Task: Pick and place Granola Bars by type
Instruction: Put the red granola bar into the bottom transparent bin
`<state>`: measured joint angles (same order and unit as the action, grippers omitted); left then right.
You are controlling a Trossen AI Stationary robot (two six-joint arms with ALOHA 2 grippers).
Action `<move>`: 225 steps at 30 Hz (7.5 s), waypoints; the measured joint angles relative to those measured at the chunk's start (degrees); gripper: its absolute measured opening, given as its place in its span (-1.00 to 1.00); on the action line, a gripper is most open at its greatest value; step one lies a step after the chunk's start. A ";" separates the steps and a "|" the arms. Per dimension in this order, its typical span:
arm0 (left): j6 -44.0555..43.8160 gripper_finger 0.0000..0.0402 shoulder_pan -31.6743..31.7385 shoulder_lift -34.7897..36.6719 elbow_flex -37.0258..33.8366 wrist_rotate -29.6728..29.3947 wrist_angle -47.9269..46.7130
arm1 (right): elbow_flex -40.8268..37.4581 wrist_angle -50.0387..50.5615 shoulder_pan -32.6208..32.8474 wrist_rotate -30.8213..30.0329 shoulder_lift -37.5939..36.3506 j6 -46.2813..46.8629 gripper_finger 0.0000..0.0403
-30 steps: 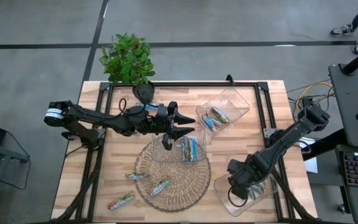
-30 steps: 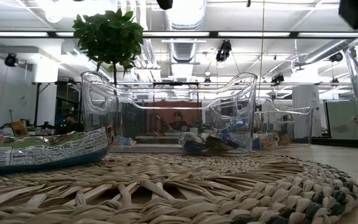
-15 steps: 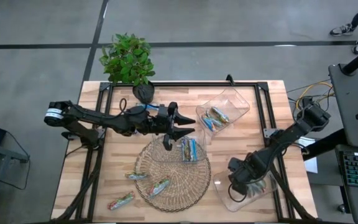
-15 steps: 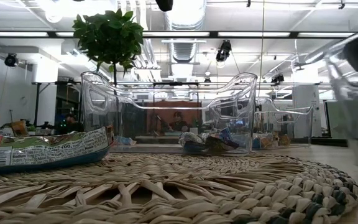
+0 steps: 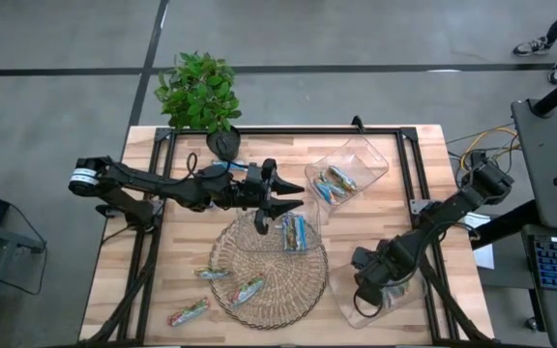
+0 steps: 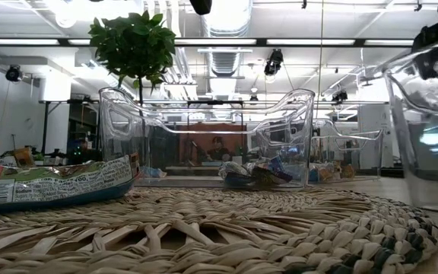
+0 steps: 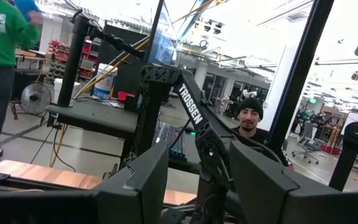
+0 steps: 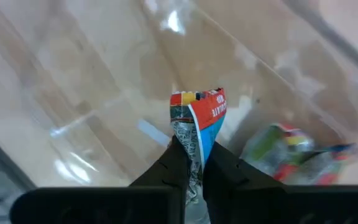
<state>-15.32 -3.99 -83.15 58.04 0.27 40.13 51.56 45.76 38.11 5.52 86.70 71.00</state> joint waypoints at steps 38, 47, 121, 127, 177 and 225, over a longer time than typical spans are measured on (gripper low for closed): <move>0.29 -0.23 0.00 0.00 0.00 -0.04 0.11 | 15.96 -12.75 -11.96 -44.75 -12.39 -37.40 -0.03; 2.13 -0.23 -0.02 1.80 0.00 -0.05 -0.92 | 13.23 -30.28 -15.69 -43.20 -12.37 -49.19 -0.02; -54.83 0.03 -35.57 -0.02 1.33 -21.20 -74.09 | 9.72 -48.04 -18.14 -41.02 -12.33 -59.46 -0.02; -57.11 0.24 -36.81 -2.63 1.33 -20.28 -72.52 | 9.72 -47.82 -18.14 -40.99 -12.35 -59.76 -0.02; -69.54 -0.91 -37.44 -19.02 1.29 -13.17 -64.88 | 9.76 -47.78 -18.18 -38.67 -14.56 -63.76 -0.02; -35.80 -1.00 -26.51 3.29 19.57 -34.42 -93.78 | 15.91 -47.54 -18.40 -37.96 -15.47 -67.17 0.23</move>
<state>-51.12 -30.50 -79.86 77.61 -34.14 -53.65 67.47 -1.78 19.70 -32.43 71.22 3.84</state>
